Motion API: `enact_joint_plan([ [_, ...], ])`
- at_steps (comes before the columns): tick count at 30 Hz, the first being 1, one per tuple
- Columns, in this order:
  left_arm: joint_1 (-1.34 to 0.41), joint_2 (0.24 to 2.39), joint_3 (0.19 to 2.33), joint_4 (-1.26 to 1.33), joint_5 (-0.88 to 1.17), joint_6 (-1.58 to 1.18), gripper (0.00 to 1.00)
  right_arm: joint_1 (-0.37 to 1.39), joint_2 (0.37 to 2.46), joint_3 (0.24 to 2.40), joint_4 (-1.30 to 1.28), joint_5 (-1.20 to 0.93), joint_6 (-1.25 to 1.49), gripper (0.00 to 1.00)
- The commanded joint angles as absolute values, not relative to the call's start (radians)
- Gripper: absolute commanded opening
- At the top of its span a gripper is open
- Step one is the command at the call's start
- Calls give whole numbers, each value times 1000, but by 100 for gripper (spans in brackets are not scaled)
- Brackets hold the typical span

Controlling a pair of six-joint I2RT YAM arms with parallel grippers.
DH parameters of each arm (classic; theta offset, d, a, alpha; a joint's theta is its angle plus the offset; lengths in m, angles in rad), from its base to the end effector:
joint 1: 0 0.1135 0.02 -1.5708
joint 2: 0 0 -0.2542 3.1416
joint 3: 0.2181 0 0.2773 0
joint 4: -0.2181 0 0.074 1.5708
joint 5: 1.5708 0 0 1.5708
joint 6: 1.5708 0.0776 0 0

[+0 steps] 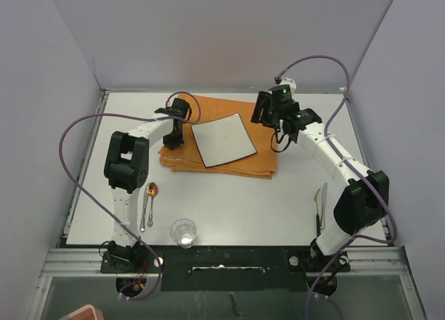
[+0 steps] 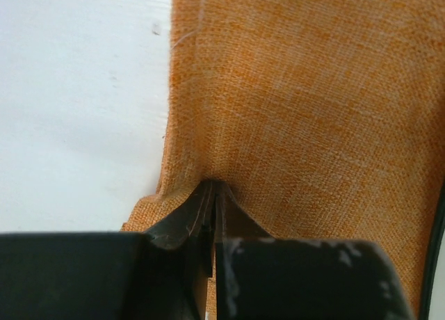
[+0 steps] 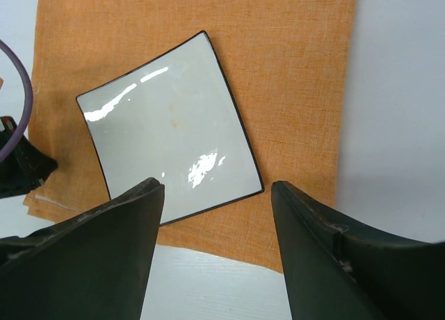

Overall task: Set the dinner table for one person
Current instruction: Adjust the napkin at the center of the board, then adjust the plate on the napkin.

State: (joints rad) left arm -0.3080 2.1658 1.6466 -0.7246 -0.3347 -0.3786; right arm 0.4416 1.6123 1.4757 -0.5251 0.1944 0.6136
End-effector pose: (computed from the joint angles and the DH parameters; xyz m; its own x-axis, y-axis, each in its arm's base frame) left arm 0.4600 -0.1196 0.1023 -0.9072 -0.0777 -0.4134 -0.1609 0.9722 0.1703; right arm 0.3910 0.1682 0.2978 -0.6163 0.3336 -0.7134 0.0897 0.9297 0.3572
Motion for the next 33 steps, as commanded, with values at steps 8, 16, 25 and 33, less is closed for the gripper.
enact_joint_plan([
  [8,-439,2238,1608,-789,-169,-406,0,257,1707,1579,-486,129,528,65],
  [16,-447,2213,1606,-791,-162,-407,0,211,1981,1716,-479,-158,404,65],
  [25,-474,2180,1587,-779,-149,-422,0,200,2202,1865,-501,-416,293,64],
  [33,-474,2183,1581,-770,-141,-430,0,168,2300,1885,-482,-513,249,63],
])
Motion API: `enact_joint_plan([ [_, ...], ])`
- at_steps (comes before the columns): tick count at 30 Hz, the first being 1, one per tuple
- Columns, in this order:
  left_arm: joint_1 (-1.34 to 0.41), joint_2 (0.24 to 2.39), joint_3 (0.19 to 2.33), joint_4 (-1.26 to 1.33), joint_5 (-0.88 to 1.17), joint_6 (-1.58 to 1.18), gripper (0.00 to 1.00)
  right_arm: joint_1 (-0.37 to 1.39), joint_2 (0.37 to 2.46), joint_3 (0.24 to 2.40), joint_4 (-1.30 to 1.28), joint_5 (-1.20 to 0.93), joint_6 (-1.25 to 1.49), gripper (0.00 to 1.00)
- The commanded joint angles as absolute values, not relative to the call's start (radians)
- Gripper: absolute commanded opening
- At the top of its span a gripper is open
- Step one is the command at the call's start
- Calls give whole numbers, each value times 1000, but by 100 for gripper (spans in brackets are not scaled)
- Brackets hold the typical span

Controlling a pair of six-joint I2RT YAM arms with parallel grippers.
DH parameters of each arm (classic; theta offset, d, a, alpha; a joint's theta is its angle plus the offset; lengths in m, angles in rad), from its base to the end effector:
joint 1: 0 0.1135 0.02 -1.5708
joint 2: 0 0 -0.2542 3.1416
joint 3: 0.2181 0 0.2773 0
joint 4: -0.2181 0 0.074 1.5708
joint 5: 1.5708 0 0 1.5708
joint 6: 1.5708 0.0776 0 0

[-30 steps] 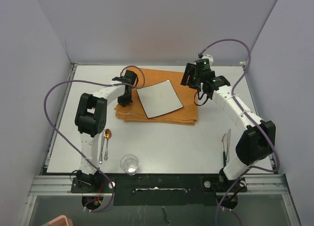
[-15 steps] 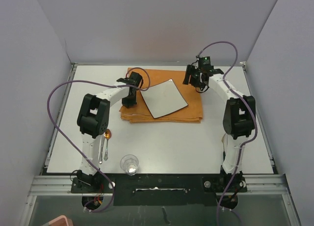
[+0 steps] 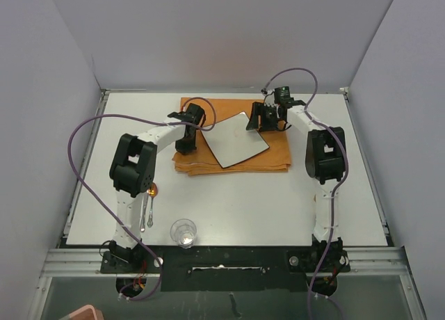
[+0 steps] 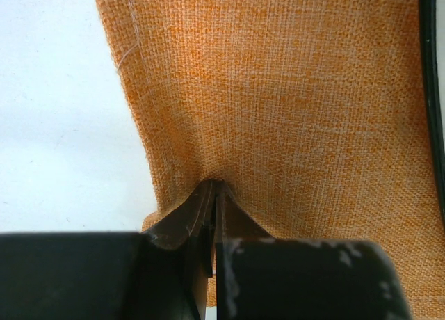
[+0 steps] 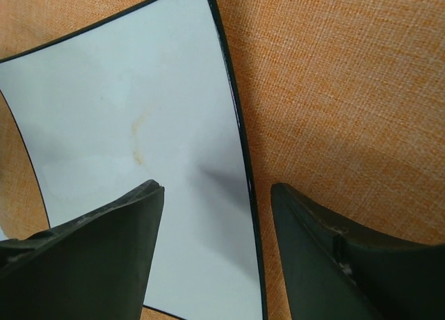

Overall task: Set the dinner table for one person
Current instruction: Adjust the plate on the napkin.

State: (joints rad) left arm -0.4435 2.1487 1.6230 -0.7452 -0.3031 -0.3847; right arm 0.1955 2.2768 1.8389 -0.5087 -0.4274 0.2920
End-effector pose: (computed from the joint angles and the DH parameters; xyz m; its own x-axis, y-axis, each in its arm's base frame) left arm 0.4317 -0.1794 0.1010 -0.9237 0.0423 -0.3808 -0.0180 0.9880 0.1534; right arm 0.5235 0.1365 0.1291 -0.8816 0.0925 -0.4629 -0.1677 0.8552 0.4903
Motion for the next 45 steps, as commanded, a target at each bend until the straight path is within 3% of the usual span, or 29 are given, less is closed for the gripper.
enact_joint_plan([
  [1,-474,2184,1583,-770,-141,-430,0,160,2305,1881,-480,-521,250,63],
  [7,-472,2198,1594,-772,-137,-429,0,126,2307,1829,-450,-595,248,57],
  [11,-472,2205,1603,-775,-138,-431,0,128,2293,1788,-409,-668,258,34],
  [13,-472,2207,1606,-776,-138,-431,0,131,2288,1768,-385,-710,266,28],
  [23,-472,2210,1608,-778,-135,-436,0,154,2298,1753,-390,-853,252,28],
  [25,-474,2210,1609,-777,-135,-436,0,154,2304,1753,-389,-890,254,15],
  [26,-474,2210,1609,-778,-136,-436,0,154,2307,1751,-391,-919,255,1],
  [32,-474,2203,1605,-777,-143,-434,0,154,2245,1646,-297,-955,280,0],
  [41,-480,2194,1582,-767,-147,-436,0,83,2115,1392,147,-790,623,0],
  [45,-480,2194,1578,-767,-149,-436,0,71,2091,1357,188,-724,658,0],
])
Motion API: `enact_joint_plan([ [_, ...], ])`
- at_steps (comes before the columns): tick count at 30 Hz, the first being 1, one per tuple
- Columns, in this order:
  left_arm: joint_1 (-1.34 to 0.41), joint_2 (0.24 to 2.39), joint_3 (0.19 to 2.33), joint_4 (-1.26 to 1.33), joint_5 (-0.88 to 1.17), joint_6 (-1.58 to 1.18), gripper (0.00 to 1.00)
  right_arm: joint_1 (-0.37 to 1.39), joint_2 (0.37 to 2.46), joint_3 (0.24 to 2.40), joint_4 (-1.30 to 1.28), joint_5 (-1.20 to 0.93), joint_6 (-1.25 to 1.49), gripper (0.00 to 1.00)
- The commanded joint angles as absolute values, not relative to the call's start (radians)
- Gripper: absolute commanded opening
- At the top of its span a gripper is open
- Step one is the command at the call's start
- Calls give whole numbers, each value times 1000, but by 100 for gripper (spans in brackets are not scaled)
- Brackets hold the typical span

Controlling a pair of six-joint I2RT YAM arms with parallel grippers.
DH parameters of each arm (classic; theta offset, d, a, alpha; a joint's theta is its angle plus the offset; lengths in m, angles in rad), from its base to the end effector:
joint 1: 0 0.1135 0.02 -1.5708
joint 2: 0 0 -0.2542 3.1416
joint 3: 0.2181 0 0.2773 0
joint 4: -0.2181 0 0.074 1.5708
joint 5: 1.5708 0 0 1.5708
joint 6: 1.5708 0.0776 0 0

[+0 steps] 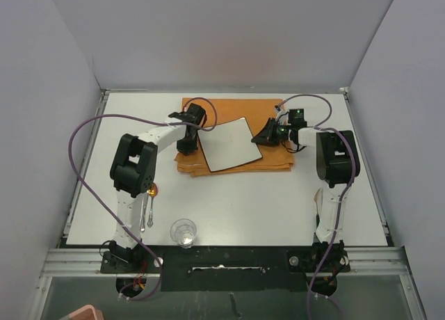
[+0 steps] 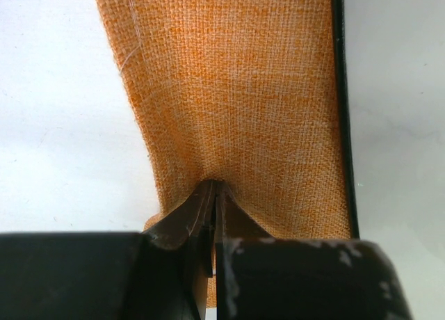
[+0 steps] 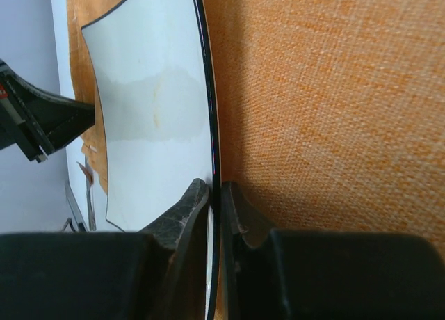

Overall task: Set the dinner table for one person
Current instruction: Adjust the plate on the napkin.

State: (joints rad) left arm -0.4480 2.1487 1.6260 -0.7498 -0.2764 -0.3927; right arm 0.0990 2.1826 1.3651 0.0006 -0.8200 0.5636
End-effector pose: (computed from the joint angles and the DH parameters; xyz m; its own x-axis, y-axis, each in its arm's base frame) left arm 0.4302 -0.1832 0.1012 -0.9277 0.0374 -0.3713 -0.0115 0.9916 0.1285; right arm 0.4739 0.1041 0.0726 -0.9153 0.2754 -0.2939 -0.0904 0.5706 0.8163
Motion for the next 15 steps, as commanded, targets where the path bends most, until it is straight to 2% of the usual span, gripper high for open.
enact_joint_plan([
  [1,-480,2192,1578,-765,-149,-436,0,68,2084,1357,185,-698,658,0],
  [15,-482,2200,1577,-764,-151,-434,0,23,2040,1306,324,-482,856,0],
])
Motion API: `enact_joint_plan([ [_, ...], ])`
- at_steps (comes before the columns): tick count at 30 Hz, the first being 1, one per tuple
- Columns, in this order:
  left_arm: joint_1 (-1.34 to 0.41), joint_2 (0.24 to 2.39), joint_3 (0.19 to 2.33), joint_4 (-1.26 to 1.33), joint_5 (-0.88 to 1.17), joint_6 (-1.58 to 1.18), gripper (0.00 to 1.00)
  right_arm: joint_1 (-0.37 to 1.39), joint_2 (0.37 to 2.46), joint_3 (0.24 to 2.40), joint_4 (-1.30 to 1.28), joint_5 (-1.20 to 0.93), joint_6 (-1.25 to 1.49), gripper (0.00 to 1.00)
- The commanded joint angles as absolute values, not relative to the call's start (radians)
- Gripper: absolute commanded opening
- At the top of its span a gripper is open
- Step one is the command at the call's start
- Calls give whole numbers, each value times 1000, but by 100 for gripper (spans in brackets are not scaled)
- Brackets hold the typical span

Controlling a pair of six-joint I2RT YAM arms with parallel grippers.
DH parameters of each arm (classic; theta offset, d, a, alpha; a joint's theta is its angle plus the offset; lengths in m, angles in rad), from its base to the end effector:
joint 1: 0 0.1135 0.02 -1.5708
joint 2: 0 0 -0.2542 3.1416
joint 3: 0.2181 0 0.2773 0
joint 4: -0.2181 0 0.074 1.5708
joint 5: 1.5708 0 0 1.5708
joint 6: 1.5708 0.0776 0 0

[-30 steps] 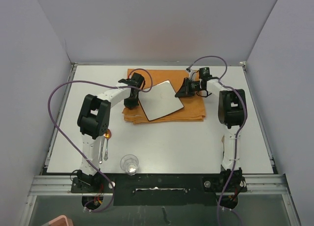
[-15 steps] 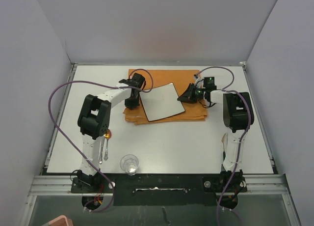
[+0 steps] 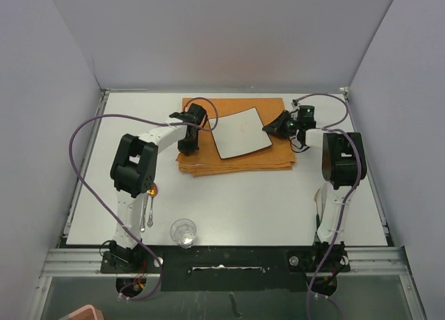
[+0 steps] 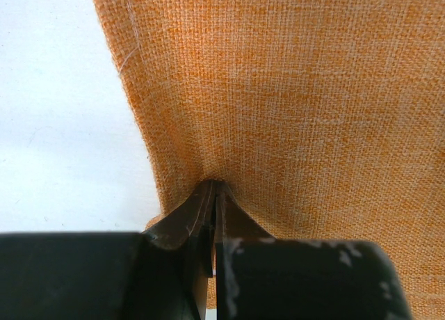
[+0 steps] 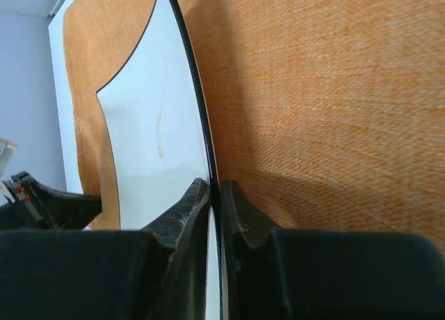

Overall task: Set the dinner table for one person
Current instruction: Adjust the plate on the napkin.

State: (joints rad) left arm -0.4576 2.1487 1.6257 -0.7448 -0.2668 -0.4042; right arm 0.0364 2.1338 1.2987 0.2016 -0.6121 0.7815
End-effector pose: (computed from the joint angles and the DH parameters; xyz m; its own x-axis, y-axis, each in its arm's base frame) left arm 0.4287 -0.1883 0.1011 -0.9271 0.0337 -0.3733 -0.0098 0.9934 0.1140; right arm 0.4907 0.0625 0.0866 -0.7669 0.5489 -0.3325 0.0670 0.5838 0.8091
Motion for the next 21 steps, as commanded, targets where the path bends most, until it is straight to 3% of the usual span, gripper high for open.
enact_joint_plan([
  [1,-482,2200,1577,-764,-151,-435,0,22,2043,1311,325,-476,863,0],
  [11,-482,2200,1580,-767,-153,-439,0,88,2040,1350,202,-384,795,0],
  [21,-482,2194,1574,-769,-157,-443,0,179,1973,1261,121,-221,776,0],
])
